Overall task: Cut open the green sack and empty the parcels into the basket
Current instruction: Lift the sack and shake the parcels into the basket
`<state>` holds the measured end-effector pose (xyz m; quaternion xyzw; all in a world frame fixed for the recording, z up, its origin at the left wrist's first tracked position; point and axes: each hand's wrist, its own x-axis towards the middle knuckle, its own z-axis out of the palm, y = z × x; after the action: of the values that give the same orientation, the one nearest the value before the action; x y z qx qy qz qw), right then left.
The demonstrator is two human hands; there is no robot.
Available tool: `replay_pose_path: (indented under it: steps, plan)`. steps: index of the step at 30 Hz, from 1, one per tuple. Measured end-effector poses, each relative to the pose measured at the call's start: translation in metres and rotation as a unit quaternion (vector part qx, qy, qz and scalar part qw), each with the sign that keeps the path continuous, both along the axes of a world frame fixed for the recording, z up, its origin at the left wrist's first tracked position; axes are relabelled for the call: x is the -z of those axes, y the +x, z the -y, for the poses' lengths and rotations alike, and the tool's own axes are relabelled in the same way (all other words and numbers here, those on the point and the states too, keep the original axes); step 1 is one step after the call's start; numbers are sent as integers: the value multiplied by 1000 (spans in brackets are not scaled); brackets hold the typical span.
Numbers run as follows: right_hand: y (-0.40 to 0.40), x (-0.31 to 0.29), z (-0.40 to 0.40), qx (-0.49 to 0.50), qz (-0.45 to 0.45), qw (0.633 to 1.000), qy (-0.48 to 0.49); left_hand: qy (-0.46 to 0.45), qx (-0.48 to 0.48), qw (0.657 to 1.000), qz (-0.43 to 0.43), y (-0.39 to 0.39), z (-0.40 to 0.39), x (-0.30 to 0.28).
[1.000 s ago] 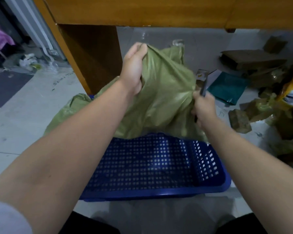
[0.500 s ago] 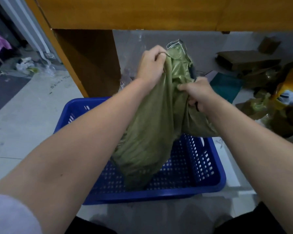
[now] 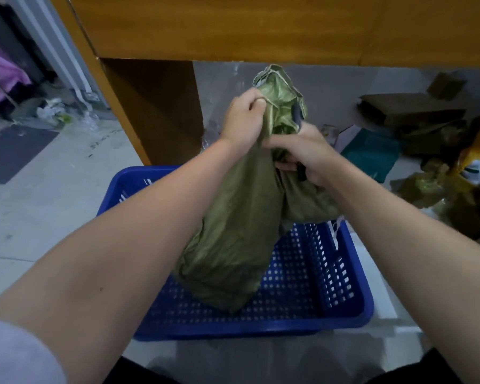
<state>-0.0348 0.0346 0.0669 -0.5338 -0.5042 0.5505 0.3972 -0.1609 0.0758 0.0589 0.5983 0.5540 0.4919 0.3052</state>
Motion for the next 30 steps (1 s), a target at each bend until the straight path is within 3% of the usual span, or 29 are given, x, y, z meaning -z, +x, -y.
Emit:
replay_pose_path:
  steps: [2, 4, 6, 10, 12, 14, 17, 20, 22, 24, 26, 28, 30]
  plan:
    - [-7, 0, 1, -5, 98, 995, 33, -12, 28, 1000, 5, 4, 4, -4]
    - [-14, -3, 1, 31, 128, 989, 60, -3, 44, 999, 15, 7, 12, -10]
    - [-16, -8, -3, 52, 104, 991, 62, 5, 55, 998, 30, 8, 17, -16]
    - [-12, -24, -1, 121, -79, 989, 14, -40, 65, 993, 92, -7, 17, -17]
    - [-10, -33, 0, 73, -43, 996, 11, -90, 46, 990, 101, -15, 19, -9]
    - [-7, -40, -1, 91, -32, 995, 17, -113, 30, 989, 89, -18, 22, -4]
    - [-2, -54, -4, 111, -147, 983, -7, -202, 93, 974, -43, -25, 23, -3]
    - [4, -62, -5, 48, -301, 951, -42, -319, 184, 906, -209, -24, 26, 3]
    - [6, -73, -4, 10, -358, 933, -31, -288, 166, 923, -196, -14, 30, 14]
    - [12, -80, -5, 10, -406, 914, -21, -207, 118, 966, -102, -7, 26, 18]
    - [24, -78, -7, 43, -438, 898, -22, -149, 73, 984, -59, -5, 25, 11]
    - [38, -69, -10, 97, -419, 902, -35, -105, 13, 992, -63, -3, 27, -4]
    - [50, -57, -7, 166, -320, 933, -24, -53, -81, 995, -33, -1, 27, -13]
